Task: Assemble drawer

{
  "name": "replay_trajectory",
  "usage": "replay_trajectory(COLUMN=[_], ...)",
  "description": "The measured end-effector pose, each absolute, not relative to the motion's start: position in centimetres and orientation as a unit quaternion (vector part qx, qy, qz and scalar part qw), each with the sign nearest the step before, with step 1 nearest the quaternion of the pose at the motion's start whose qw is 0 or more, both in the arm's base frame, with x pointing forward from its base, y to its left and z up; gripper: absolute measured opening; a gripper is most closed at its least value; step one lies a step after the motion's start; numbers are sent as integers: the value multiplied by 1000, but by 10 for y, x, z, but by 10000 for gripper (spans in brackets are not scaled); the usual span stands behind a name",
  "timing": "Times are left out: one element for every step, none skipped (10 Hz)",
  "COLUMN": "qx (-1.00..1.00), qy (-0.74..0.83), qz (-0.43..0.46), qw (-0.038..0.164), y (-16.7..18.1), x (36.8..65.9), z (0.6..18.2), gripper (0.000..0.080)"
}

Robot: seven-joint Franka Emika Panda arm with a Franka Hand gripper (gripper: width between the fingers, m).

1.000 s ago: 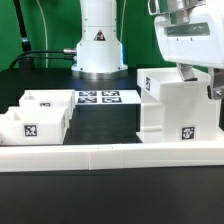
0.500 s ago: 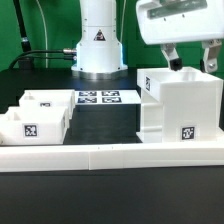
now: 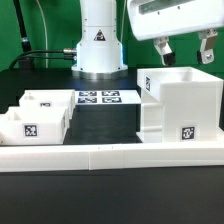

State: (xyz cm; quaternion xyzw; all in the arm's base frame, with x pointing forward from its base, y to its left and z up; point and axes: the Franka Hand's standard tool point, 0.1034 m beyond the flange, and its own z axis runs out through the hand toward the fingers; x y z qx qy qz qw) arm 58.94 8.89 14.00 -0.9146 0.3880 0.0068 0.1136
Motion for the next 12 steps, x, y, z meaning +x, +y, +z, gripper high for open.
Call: replay_trajectory(qx=[-938, -954, -969, -972, -976, -983, -990, -995, -995, -996, -997, -997], qy=[328, 278, 222, 207, 187, 143, 96, 51, 47, 40, 29, 22], qz=[-2, -8, -20, -29, -31, -36, -37, -29, -21, -19, -16, -14], qw=[112, 111, 110, 109, 108, 107, 100, 86, 81, 77, 74, 72], y=[83, 81, 76, 72, 73, 73, 68, 51, 31, 12, -9, -26], x=[586, 582, 577, 573, 574, 574, 571, 555, 541, 531, 523, 518], z=[146, 151, 154, 153, 151, 151, 148, 138, 136, 135, 130, 125], gripper=[649, 649, 649, 649, 649, 649, 649, 649, 649, 649, 649, 649])
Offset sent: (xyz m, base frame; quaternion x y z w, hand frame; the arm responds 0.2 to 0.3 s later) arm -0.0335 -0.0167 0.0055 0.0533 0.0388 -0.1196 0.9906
